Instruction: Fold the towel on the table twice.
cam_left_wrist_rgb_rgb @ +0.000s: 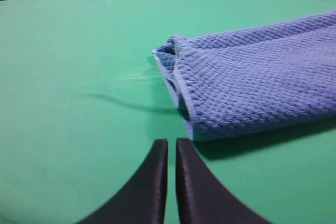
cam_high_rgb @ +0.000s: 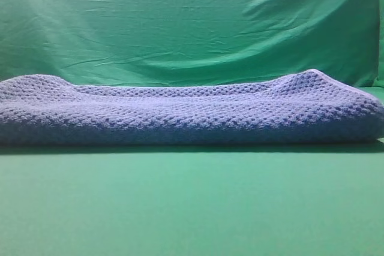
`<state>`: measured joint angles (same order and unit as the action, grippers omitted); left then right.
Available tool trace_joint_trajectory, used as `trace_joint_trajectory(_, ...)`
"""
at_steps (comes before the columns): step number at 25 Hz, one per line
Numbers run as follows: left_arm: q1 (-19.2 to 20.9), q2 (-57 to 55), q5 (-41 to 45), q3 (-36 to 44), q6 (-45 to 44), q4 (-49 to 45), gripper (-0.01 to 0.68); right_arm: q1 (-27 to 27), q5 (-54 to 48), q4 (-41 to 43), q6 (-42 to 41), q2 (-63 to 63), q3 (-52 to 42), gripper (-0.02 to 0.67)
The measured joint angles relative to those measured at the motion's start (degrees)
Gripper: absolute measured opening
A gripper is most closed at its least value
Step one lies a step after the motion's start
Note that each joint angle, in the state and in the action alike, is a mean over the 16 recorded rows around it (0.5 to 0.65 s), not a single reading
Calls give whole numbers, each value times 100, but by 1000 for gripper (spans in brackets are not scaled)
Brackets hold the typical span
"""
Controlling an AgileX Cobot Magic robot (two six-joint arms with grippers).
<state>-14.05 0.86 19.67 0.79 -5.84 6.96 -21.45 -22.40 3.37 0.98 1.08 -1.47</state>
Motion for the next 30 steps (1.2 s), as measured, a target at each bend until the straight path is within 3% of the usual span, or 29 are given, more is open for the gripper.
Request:
trace_joint_trajectory(12,951,0,0,0,0,-7,55,1074,-13,0,2,0,0,0)
trace_joint_trajectory(20,1035,0,0,0,0,-12,55,1685,-13,0,2,0,0,3)
trace_joint_trajectory(30,1035,0,0,0,0,-15,55,1761,-13,0,2,0,0,34)
